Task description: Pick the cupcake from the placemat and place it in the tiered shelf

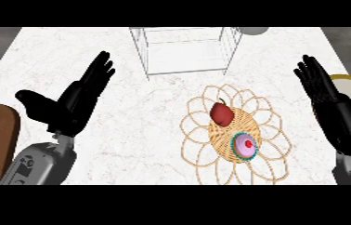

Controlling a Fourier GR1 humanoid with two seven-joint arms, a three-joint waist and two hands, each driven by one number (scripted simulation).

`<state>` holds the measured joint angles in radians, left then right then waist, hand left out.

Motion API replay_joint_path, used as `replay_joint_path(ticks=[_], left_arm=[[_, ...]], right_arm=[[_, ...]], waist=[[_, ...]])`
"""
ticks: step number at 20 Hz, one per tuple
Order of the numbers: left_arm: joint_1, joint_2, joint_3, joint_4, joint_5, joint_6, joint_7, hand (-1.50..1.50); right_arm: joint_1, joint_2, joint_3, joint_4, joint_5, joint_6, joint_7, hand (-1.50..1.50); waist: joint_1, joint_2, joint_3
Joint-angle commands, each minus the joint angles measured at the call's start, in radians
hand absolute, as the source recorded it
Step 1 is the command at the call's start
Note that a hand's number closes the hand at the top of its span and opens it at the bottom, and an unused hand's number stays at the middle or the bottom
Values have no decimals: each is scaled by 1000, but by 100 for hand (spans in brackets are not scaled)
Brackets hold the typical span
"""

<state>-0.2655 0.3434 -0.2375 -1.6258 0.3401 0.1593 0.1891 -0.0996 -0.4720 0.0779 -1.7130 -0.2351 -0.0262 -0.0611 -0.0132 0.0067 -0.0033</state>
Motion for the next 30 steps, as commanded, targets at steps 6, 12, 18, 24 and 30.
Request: replay_joint_path(ticks=[6,12,18,24,30], left_arm=[[185,57,94,220,-1,46,73,0],[222,19,81,261,16,5,65,0],[188,0,93,315,9,-12,49,0],[228,1,125,331,5,-25,11,0],[203,-12,132,324,0,-15,40,0]], right_arm=[[-88,-186,-202,144,-136,270,-163,150],[-80,-192,-137,501,11,318,-183,-150],[-156,-326,-103,558,43,606,-309,-150],[-122,-420,-116,307,-63,733,-114,-150],[-99,-445,-68,69,-80,684,147,-150]], waist=[[30,6,6],[33,0,5],[26,-2,4],[2,-11,1],[-8,-12,0]])
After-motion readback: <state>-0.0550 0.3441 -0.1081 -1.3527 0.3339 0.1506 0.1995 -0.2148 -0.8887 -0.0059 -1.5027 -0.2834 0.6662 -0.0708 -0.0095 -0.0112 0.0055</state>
